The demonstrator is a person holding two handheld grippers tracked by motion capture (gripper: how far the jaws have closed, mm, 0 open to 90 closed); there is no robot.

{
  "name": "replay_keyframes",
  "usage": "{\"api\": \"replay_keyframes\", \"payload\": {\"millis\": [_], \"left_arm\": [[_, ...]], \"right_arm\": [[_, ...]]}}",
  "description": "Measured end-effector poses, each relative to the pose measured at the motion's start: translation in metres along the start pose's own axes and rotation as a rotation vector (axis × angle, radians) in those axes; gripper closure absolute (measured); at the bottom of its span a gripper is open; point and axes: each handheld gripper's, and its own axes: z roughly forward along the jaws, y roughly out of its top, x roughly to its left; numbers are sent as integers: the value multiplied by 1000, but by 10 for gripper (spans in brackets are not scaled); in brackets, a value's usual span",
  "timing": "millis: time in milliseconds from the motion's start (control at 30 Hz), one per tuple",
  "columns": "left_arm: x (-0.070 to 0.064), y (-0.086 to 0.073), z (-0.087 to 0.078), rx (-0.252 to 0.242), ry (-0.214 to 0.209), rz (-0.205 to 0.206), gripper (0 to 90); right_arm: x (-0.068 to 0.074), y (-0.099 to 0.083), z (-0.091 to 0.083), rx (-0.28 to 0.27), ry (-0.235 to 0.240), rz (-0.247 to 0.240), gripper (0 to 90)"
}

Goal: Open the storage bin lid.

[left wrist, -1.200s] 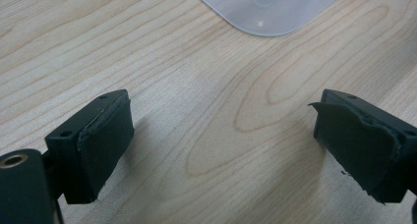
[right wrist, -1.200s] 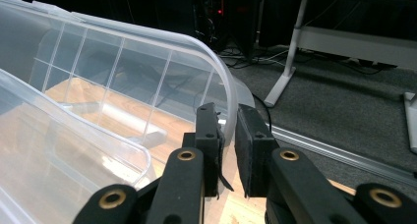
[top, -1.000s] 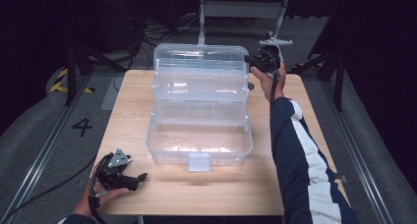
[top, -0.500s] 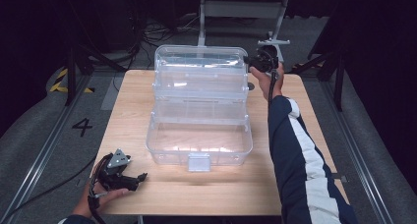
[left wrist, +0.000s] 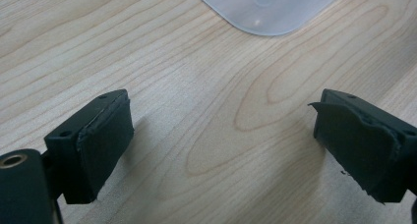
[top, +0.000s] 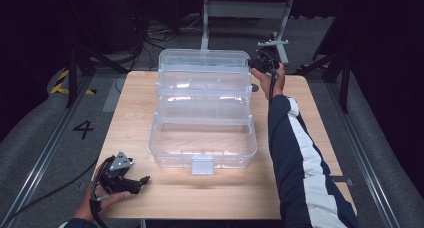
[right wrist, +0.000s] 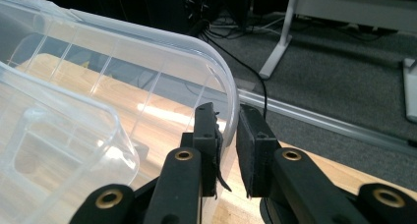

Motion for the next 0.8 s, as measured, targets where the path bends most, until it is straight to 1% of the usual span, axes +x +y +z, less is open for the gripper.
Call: {"api": "replay_keyframes", "payload": {"millis": [233,267,433,600,667,800], "left_arm": [[0,0,0,3,-2,1,84],[0,0,0,3,-2,1,84],[0,0,0,2,-1,-4,84],[0,0,0,1,-2,-1,83],[0,0,0,2,-5,-7,83],[0,0,0,1,-2,-1,83]], "right_arm": [[-2,-4,9,29,-9,7,796],[-2,-4,11,33,-7,15,796],[-2,-6,16,41,-15,17,794],[-4,-9,19,46,-9,28,790],[-4,-10,20,52,-12,22,789],[-5,-12,25,60,-14,30,785]]}}
